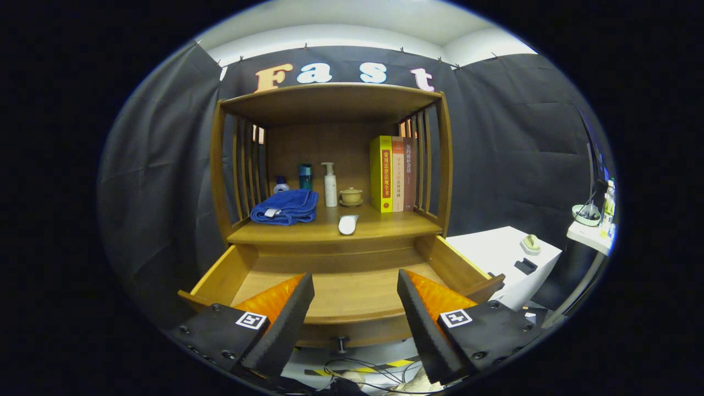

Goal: Pull open the drawer, take out the items inside it, and place them on the countertop above the cabinet.

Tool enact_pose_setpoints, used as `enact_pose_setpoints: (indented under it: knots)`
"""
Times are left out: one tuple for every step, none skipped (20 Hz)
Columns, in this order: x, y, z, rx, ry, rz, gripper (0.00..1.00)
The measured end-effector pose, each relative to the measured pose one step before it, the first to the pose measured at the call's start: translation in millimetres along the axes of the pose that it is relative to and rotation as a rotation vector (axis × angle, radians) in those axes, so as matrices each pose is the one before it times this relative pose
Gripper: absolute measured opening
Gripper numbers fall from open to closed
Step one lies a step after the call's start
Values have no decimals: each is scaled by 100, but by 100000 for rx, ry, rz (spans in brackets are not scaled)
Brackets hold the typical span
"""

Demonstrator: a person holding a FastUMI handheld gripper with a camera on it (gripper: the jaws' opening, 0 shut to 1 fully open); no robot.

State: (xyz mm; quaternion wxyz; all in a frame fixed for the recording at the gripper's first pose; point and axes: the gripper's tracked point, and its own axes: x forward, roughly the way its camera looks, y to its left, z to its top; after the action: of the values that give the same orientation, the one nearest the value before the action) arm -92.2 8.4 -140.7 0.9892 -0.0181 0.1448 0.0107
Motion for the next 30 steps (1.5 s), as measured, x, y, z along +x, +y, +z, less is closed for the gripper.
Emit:
enact_pose_setpoints:
  knots:
    - [-126,276,-596,-1609,83,632,99]
    - [-189,217,-603,-1761,286,194,99]
    - [13,89,-765,-2199,844,-261,99]
    - [-109,30,-754,-1939,1157,-420,99]
    - [92,164,-760,-1185,1176,-235,99]
    - [-108,209,-738,-282,1090,51,99]
    - [-53,229,-760,252,875,233,99]
    - [65,293,-837,337,1007,439,99]
    - [249,435,-863,5,1208,1097,99]
    - [169,195,-789,-169,1473,386,99]
    - [240,59,-614,92,1177,-190,99]
    - [221,42,-286,353,496,-578,99]
    - [199,-57,-209,526,66,-1044,99]
    - [58,96,-80,995,-96,-246,99]
    - [262,244,-17,1132,-70,451,99]
    - [187,420,-301,268,569,1234,98]
    - [144,120,-239,-438,477,137,97]
    - [-138,-49,12,-265,-260,-314,97]
    - [46,28,160,416,-1071,-490,96]
    - [28,158,31,458,-225,-351,96]
    - [232,109,-2,558,-225,-108,96]
    - [208,295,-24,609,273,200,96]
    - [220,252,81,3,-97,640,96]
    - [257,345,109,-626,-205,1186,96]
    - [141,276,-91,-482,573,935,96]
    - [61,-106,13,-206,-506,89,96]
    - [-47,15,-30,601,-63,142,96]
    - [57,-39,58,964,43,39,96]
    - [116,15,40,798,-261,-114,96]
    - [-69,54,-12,-25,-40,-108,96]
